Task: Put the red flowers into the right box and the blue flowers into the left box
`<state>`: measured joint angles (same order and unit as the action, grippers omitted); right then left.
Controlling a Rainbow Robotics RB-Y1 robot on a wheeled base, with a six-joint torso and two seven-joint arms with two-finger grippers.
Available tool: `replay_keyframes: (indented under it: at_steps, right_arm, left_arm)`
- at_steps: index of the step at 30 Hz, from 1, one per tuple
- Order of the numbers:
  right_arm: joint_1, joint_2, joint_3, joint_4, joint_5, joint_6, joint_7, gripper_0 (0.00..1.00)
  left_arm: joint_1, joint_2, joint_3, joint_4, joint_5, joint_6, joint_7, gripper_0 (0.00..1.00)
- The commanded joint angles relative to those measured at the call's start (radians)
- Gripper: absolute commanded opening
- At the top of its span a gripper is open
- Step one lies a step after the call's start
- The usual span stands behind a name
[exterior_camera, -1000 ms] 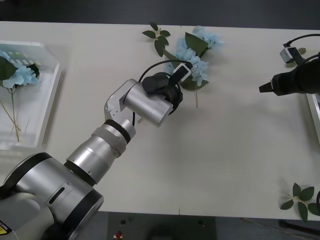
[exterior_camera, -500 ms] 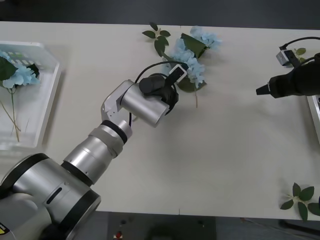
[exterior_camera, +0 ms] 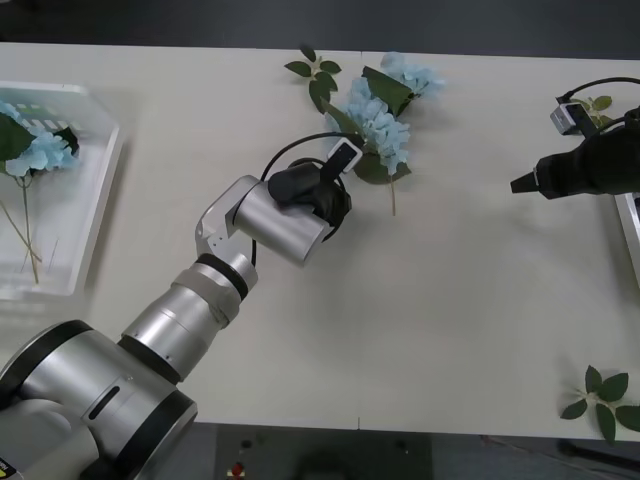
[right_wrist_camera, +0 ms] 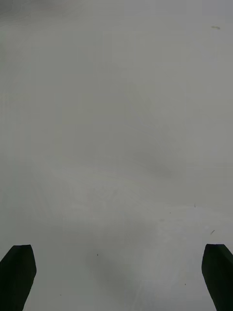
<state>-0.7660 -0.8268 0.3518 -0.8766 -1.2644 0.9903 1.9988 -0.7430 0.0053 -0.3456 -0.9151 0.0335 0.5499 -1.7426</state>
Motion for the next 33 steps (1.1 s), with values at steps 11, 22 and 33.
replay_keyframes:
  at_steps: [11, 22, 33]
  right_arm:
    - [-0.033, -0.011, -0.007, -0.021, 0.007, -0.004, -0.026, 1.00]
    - [-0.035, -0.011, -0.007, -0.021, 0.007, -0.007, -0.026, 1.00]
    - [-0.047, -0.009, -0.007, -0.021, -0.078, -0.027, -0.028, 1.00]
  left_arm:
    - [-0.016, -0.023, -0.015, 0.030, -0.018, -0.064, 0.038, 0.00]
    - [-0.012, -0.023, -0.015, 0.022, -0.006, -0.064, 0.038, 0.00]
    - [0.053, 0.033, -0.004, -0.421, 0.058, 0.415, 0.037, 0.00]
